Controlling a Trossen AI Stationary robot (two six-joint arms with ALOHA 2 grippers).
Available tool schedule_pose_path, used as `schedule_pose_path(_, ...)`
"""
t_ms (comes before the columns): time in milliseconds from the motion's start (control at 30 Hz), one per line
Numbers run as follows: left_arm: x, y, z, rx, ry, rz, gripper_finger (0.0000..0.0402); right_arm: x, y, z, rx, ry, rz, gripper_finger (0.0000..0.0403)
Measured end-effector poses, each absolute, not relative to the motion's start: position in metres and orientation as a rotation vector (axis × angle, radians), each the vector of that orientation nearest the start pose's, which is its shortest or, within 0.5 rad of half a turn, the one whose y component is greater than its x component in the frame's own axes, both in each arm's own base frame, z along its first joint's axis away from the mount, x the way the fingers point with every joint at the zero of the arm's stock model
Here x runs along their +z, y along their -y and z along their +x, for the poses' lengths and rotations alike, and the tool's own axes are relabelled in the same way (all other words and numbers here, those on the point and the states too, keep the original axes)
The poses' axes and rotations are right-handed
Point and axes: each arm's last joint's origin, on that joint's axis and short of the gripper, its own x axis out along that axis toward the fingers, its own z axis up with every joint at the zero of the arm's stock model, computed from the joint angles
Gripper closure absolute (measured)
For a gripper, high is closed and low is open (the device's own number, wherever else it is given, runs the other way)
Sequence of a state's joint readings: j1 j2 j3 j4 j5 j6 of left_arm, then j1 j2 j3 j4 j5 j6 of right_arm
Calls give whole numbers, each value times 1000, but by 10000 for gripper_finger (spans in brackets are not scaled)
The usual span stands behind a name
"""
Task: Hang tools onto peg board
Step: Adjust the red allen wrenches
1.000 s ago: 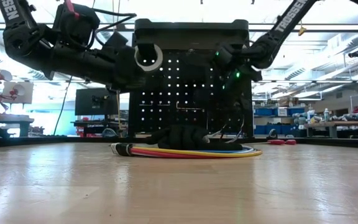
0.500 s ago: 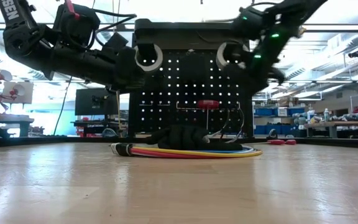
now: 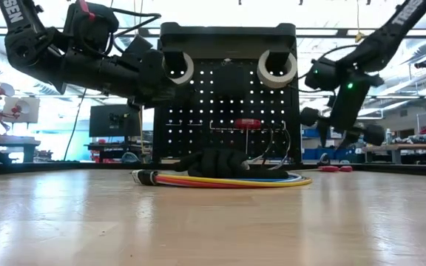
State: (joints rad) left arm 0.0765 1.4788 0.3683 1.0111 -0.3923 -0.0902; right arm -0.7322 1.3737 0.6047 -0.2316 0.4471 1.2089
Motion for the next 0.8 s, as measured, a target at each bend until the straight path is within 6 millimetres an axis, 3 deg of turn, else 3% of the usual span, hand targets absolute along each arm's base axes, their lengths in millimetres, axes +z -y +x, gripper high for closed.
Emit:
schedule_pose_path(133, 164, -30, 251, 472, -78, -73, 195, 148, 190, 169, -1604, -301, 1033, 266)
schedule_pose_path(333, 164, -30, 251, 472, -84, -72, 195, 133, 219, 186, -1573, -452, 838, 267)
schedule_pose_path(500, 163, -30, 251, 473, -88, -72, 195, 115, 237, 180, -1613, -584, 779, 267)
schedule_pose_path(633, 163, -30, 251, 473, -92, -66, 195, 117, 232, 177, -1522, -726, 845, 268)
schedule_pose_path(800, 163, -31, 250, 486, -95, -64, 195, 139, 201, 164, -1512, -979, 819, 270)
